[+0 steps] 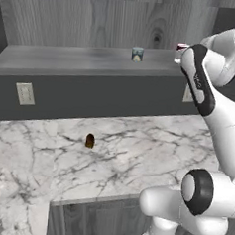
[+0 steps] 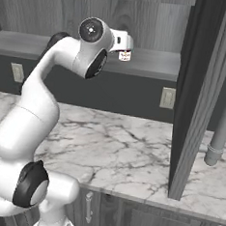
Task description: Restock the canned food cabinet by taking the new fresh canned food from the counter and placing it in the cabinet. Then, take the old canned food from the cabinet and place it on the counter.
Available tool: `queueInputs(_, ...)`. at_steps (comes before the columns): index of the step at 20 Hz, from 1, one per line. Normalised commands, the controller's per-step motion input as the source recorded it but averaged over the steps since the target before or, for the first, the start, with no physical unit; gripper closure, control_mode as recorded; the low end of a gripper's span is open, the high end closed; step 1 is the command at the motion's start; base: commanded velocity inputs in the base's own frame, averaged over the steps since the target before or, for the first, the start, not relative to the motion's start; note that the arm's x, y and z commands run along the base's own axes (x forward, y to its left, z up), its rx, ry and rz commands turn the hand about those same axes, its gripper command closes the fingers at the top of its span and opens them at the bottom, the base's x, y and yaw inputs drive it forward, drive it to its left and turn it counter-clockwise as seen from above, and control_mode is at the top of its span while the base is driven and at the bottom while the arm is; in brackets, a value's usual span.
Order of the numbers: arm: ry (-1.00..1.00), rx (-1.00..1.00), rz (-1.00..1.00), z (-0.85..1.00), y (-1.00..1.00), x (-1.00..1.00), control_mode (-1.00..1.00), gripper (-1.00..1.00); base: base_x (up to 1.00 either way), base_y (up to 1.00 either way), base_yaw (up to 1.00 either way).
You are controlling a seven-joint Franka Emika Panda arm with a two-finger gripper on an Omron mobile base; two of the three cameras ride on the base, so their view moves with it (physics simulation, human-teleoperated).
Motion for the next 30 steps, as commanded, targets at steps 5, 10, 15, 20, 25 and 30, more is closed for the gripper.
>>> queueInputs(5, 0.12, 0.0, -0.08, 0.56, 0.98, -0.73, -1.0, -1.0, 0.0, 0.0, 0.0)
queueInputs(10, 0.36, -0.15, -0.06, -0.07, 0.9, -0.02, -1.0, -1.0, 0.0, 0.0, 0.0)
queueInputs(15, 0.09, 0.02, 0.0, -0.44, 0.45, 0.17, -1.0, -1.0, 0.0, 0.0, 0.0)
queueInputs(20, 0.03, 0.1, 0.0, -0.64, 0.27, 0.29, -1.0, -1.0, 0.0, 0.0, 0.0)
queueInputs(25, -0.11, 0.13, 0.0, -0.23, 0.0, 0.59, -1.0, -1.0, 0.0, 0.0, 0.0)
queueInputs(30, 0.0, 0.0, 0.0, 0.0, 0.03, 0.62, -1.0, -1.0, 0.0, 0.0, 0.0)
